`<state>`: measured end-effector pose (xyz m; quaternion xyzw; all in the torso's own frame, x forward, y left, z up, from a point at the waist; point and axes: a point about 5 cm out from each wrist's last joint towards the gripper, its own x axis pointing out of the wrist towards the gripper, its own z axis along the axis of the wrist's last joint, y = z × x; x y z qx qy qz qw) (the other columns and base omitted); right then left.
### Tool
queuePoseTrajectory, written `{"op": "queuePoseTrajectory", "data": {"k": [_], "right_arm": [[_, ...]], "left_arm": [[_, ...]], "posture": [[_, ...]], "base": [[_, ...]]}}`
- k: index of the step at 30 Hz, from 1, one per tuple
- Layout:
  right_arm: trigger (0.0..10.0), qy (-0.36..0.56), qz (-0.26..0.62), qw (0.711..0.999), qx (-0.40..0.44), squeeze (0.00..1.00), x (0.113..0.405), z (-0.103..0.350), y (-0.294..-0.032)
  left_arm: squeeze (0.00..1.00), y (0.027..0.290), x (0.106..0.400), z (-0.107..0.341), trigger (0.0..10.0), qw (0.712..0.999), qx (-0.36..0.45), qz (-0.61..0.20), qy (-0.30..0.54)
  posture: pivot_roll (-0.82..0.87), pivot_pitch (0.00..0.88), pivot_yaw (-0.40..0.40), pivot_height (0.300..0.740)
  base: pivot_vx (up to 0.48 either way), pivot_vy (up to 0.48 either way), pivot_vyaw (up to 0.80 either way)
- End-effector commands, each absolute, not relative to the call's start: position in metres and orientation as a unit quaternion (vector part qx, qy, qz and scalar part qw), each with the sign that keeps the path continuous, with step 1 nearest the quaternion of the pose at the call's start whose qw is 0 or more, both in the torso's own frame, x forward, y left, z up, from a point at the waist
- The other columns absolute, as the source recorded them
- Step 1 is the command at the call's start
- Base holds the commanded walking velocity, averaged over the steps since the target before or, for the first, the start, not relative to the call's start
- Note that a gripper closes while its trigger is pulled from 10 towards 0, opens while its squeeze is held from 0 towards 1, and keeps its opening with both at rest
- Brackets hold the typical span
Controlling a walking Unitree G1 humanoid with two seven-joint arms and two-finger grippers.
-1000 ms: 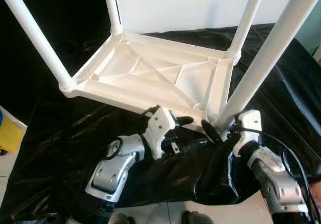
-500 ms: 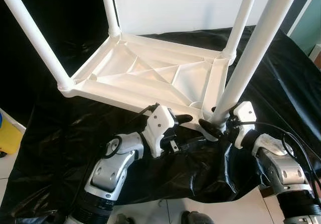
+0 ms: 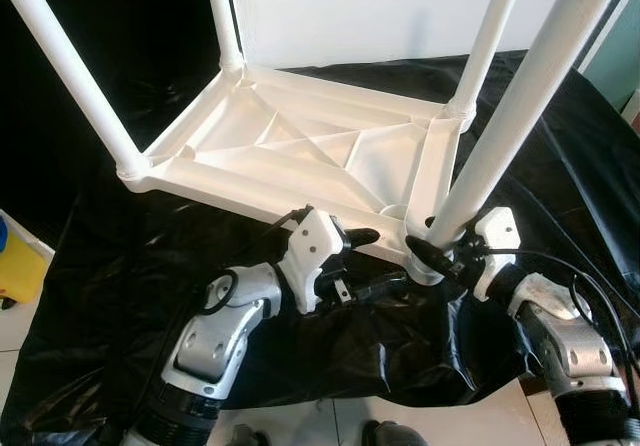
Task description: Building children table
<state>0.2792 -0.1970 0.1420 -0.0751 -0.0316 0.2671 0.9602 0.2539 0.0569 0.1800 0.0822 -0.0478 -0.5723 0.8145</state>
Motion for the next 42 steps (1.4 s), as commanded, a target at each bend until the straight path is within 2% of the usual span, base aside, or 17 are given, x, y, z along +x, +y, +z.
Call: {"op": "queuePoseTrajectory", "data": {"k": [1, 4, 9, 11, 19, 25, 26, 29, 30, 36, 37, 42], "right_arm": [[0.0, -0.020, 0.204, 0.976, -0.075, 0.00, 0.278, 0.138, -0.212], [0.0, -0.022, 0.145, 0.987, -0.067, 0.00, 0.275, 0.137, -0.216], [0.0, -0.028, 0.111, 0.992, -0.056, 0.00, 0.270, 0.136, -0.210], [0.0, -0.029, 0.055, 0.998, -0.026, 0.00, 0.264, 0.135, -0.189], [0.0, -0.020, -0.021, 1.000, 0.002, 0.00, 0.256, 0.131, -0.157], [0.0, -0.019, -0.023, 0.999, 0.015, 0.00, 0.255, 0.131, -0.146], [3.8, -0.021, -0.021, 0.999, 0.012, 0.00, 0.255, 0.131, -0.145], [3.8, -0.022, -0.022, 0.999, 0.009, 0.00, 0.255, 0.132, -0.144], [10.0, -0.022, -0.026, 0.999, 0.007, 0.00, 0.255, 0.133, -0.144], [10.0, -0.027, -0.037, 0.999, 0.002, 0.00, 0.256, 0.138, -0.148], [10.0, -0.032, -0.035, 0.999, 0.004, 1.00, 0.256, 0.139, -0.148], [10.0, -0.040, -0.029, 0.999, 0.008, 1.00, 0.258, 0.143, -0.150]], "left_arm": [[0.00, 0.061, 0.253, 0.180, 10.0, 0.827, 0.073, -0.555, -0.047], [0.00, 0.064, 0.252, 0.182, 10.0, 0.830, 0.072, -0.551, -0.048], [0.00, 0.066, 0.253, 0.183, 10.0, 0.833, 0.069, -0.547, -0.048], [0.00, 0.066, 0.253, 0.183, 10.0, 0.834, 0.068, -0.545, -0.046], [0.00, 0.064, 0.252, 0.182, 10.0, 0.834, 0.064, -0.547, -0.044], [0.00, 0.063, 0.253, 0.182, 10.0, 0.834, 0.062, -0.547, -0.044], [0.00, 0.063, 0.253, 0.183, 10.0, 0.834, 0.061, -0.547, -0.044], [0.00, 0.063, 0.253, 0.183, 10.0, 0.834, 0.061, -0.547, -0.044], [0.00, 0.063, 0.253, 0.183, 10.0, 0.834, 0.061, -0.547, -0.044], [0.00, 0.063, 0.254, 0.184, 10.0, 0.833, 0.062, -0.547, -0.046], [0.00, 0.063, 0.254, 0.184, 10.0, 0.833, 0.062, -0.548, -0.046], [0.00, 0.062, 0.254, 0.184, 10.0, 0.833, 0.061, -0.548, -0.048]], "posture": [[-0.13, 0.150, 0.032, 0.740], [-0.13, 0.155, 0.033, 0.740], [-0.13, 0.164, 0.038, 0.740], [-0.14, 0.172, 0.039, 0.740], [-0.14, 0.177, 0.037, 0.740], [-0.14, 0.174, 0.036, 0.740], [-0.14, 0.172, 0.037, 0.740], [-0.14, 0.171, 0.037, 0.740], [-0.14, 0.169, 0.037, 0.740], [-0.14, 0.161, 0.035, 0.740], [-0.14, 0.159, 0.032, 0.740], [-0.14, 0.154, 0.028, 0.740]], "base": [[0.000, 0.000, 0.00], [0.000, 0.000, 0.00], [0.000, 0.000, 0.00], [0.000, 0.000, 0.00], [0.000, 0.000, 0.00], [0.000, 0.000, 0.00], [0.000, 0.000, 0.00], [0.000, 0.000, 0.00], [0.000, 0.000, 0.00], [0.000, 0.000, 0.00], [0.000, 0.000, 0.00], [0.000, 0.000, 0.00]]}}
